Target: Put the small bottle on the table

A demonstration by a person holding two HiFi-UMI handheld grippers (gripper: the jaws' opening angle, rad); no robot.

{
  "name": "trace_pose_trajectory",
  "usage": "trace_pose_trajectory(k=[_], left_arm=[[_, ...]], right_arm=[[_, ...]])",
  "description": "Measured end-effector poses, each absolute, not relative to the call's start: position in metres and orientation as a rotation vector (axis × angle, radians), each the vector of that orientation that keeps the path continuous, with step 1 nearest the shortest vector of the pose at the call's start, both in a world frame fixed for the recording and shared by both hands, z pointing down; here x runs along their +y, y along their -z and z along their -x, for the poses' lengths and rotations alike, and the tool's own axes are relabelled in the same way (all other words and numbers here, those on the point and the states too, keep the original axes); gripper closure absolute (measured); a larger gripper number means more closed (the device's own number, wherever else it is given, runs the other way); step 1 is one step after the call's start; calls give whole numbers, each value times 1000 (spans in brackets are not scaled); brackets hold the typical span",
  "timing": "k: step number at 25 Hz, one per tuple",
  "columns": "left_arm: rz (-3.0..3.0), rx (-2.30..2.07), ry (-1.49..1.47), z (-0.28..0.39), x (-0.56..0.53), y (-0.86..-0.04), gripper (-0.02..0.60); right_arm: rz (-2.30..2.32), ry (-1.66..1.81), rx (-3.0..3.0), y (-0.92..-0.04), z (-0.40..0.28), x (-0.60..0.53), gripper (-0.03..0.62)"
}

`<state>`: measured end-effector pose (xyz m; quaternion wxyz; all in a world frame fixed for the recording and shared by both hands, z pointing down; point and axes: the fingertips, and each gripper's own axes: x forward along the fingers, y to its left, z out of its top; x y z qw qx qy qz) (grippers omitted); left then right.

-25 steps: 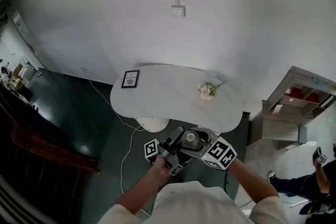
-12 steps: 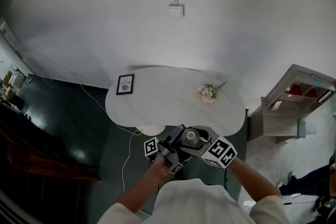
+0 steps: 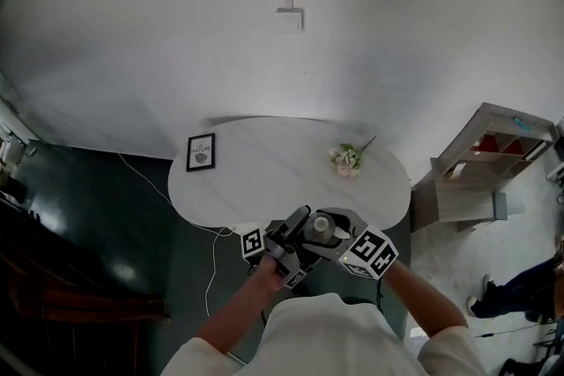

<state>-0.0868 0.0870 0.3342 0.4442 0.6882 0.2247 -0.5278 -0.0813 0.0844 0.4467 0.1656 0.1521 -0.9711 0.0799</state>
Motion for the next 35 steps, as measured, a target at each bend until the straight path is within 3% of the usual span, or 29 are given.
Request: trace_pose_trajectory(k=[22, 35], left_arm=[[-1681, 581, 1251, 96, 42, -342, 245], [-1690, 505, 1257, 79, -46, -356, 244]], right_arm=[[-496, -269, -2739, -457, 93, 41, 247], [-428, -288, -2776, -468, 78, -43, 249]])
